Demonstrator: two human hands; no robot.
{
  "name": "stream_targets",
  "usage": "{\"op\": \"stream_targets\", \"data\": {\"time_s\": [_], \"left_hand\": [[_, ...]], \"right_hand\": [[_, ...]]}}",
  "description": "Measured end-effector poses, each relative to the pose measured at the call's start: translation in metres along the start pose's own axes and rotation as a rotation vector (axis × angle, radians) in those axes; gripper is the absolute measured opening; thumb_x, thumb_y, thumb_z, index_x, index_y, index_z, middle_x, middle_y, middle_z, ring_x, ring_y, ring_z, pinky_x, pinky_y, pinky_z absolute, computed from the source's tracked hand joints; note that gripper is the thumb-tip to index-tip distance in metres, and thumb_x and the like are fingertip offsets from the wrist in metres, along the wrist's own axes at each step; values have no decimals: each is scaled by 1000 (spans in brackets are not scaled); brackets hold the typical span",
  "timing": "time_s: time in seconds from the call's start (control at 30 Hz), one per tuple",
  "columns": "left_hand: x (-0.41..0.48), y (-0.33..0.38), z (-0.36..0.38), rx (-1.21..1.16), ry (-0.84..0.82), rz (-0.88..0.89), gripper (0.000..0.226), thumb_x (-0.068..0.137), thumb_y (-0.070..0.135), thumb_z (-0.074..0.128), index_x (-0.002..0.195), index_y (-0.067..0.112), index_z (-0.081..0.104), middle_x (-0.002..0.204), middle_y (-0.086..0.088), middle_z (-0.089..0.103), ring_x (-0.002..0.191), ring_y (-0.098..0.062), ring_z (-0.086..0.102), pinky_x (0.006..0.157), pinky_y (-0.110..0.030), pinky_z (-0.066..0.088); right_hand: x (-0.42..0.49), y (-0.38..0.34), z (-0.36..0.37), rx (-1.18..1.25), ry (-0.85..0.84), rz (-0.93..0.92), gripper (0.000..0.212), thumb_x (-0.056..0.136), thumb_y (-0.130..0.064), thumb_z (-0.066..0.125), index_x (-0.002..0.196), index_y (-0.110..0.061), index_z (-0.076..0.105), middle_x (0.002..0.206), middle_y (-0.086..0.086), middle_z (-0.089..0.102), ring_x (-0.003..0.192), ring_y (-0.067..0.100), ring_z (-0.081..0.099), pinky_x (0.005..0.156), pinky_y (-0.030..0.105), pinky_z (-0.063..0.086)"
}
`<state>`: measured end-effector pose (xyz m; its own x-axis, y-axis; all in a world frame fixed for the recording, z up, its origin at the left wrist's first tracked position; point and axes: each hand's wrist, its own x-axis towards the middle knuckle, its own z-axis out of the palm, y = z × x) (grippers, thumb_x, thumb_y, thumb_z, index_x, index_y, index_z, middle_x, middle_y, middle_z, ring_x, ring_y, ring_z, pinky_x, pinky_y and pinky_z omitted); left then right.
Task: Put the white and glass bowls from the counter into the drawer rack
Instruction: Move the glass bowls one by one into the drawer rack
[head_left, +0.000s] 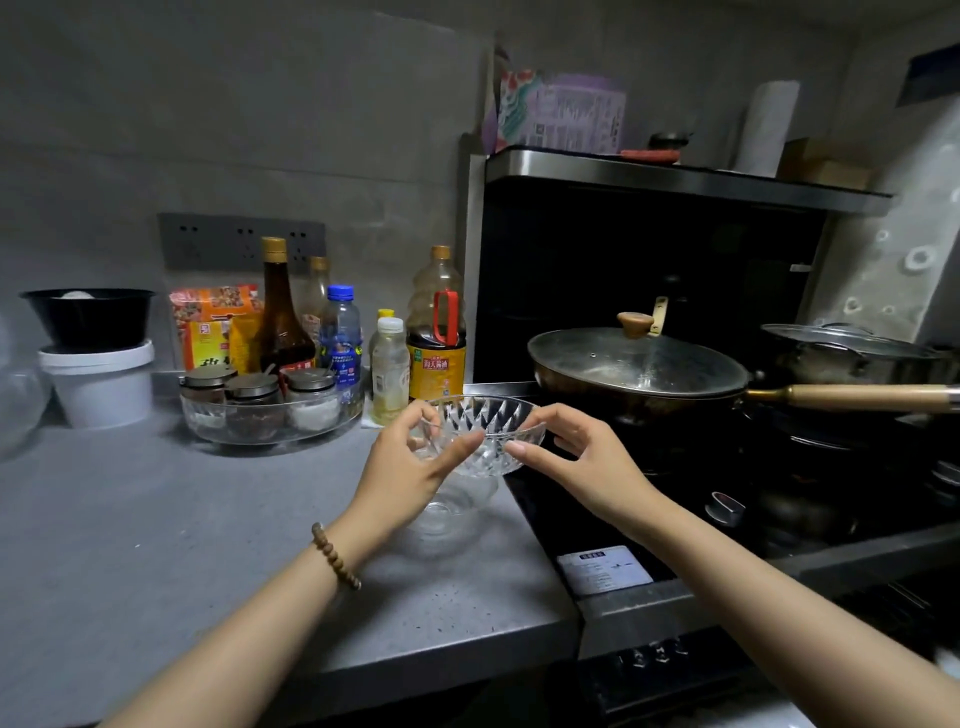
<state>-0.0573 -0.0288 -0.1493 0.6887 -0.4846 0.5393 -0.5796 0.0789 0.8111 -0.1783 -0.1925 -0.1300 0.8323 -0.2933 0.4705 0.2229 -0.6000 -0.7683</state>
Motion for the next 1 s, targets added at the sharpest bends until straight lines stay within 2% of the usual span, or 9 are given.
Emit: {"op": "stream_targets", "data": {"time_s": [0.13,0.2,0.33,0.43,0.57,0.63,0.73,0.87,1.0], "left_hand": [[-7,26,41,-117,-125,-45,57,59,63,67,72,14,43,71,-11,42,66,-20,42,65,-35,37],[-13,38,69,-166,-176,-111,60,55,64,65,72,12,44,72,-10,46,69,-18,49,67,-41,47],[-29,51,132,-236,-296,-232,55,52,66,62,66,17,41,55,12,47,57,4,52,73,-40,58],[-41,57,177,-270,-390,-264,57,53,71,60,66,18,45,63,1,48,60,-4,52,66,-32,58],[-58,58,236,-364,-489,-330,63,51,71,63,75,14,52,71,-9,54,66,-17,56,72,-44,56],[-66,54,263,-399,-549,-385,69,49,74,64,80,13,56,71,-7,56,67,-18,56,71,-41,54],[-77,42,298,-344,-646,-434,76,49,81,58,90,17,62,73,0,64,67,-14,60,72,-38,54],[-93,17,341,-365,-690,-492,56,60,75,59,96,32,62,74,4,66,72,-16,59,68,-36,49],[-106,-17,378,-315,-741,-548,49,72,66,58,107,32,59,78,5,71,74,-14,64,69,-30,52]], "right_hand": [[-31,2,-49,-76,-11,34,33,64,-59,69,73,-28,65,122,-8,65,131,-8,37,111,29,27],[-48,2,-74,-122,-8,47,30,64,-59,67,70,-30,66,126,-11,62,125,-8,45,108,30,29],[-86,7,-121,-109,-23,91,25,69,-50,68,73,-26,74,96,-9,75,93,1,67,84,21,46],[-114,18,-153,-49,-60,140,22,75,-39,68,77,-19,75,77,-2,75,73,4,67,70,16,50],[-148,40,-189,60,-62,261,21,78,-27,67,83,-8,74,75,3,75,73,9,70,70,15,51],[-165,53,-205,74,-57,326,26,79,-27,66,89,-4,74,77,4,76,73,9,71,70,15,51],[-187,73,-223,86,-80,429,23,81,-30,66,92,-12,75,81,4,76,78,9,71,74,16,51],[-209,110,-236,130,-63,568,30,81,-33,67,99,-10,73,90,7,76,81,12,69,76,20,55],[-225,148,-240,204,3,723,36,78,-34,66,104,-9,72,98,11,75,80,14,69,70,17,54]]}}
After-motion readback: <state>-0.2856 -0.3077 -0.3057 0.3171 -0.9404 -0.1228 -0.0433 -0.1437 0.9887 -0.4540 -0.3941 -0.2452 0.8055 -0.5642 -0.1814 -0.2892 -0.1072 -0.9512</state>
